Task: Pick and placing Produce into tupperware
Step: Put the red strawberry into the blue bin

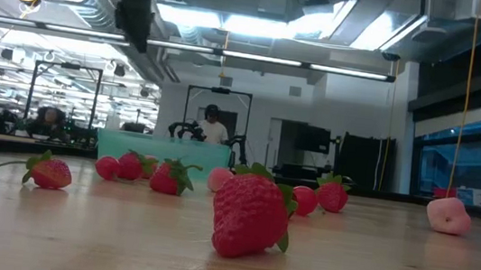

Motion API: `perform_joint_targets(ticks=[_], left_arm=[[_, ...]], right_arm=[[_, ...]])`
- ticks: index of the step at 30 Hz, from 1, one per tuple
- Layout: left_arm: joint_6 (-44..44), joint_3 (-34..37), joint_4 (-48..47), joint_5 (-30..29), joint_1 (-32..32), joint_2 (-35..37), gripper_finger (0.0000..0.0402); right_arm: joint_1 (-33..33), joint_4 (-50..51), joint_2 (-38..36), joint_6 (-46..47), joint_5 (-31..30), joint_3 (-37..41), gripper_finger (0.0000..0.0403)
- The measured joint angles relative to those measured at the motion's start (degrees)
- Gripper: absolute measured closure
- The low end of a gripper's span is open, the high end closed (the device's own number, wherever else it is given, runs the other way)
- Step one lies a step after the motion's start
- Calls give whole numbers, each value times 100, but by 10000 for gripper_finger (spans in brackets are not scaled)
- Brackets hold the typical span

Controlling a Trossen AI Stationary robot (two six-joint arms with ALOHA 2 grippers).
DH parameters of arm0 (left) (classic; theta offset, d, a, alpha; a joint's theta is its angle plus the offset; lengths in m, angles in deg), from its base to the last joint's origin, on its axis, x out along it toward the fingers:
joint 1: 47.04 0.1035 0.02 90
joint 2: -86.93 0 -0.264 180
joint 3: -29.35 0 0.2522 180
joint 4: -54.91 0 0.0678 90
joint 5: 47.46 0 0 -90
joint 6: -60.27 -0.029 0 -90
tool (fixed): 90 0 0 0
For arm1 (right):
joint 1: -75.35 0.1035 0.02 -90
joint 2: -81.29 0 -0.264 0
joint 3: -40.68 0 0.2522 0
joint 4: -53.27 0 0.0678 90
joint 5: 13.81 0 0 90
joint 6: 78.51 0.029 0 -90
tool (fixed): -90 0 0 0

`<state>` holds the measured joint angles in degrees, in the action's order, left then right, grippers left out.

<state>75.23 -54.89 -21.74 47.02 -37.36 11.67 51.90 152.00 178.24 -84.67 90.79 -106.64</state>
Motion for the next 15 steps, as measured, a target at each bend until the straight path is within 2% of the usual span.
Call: perform_joint_targets(ticks=[8, 15], left_arm=[[292, 0, 765, -73, -599, -748, 198], [144, 0, 1210, -810, -741, -1688, 198]], right_arm=[[39, 85, 0, -20, -1, 0, 282], [39, 77, 0, -207, -1, 0, 282]])
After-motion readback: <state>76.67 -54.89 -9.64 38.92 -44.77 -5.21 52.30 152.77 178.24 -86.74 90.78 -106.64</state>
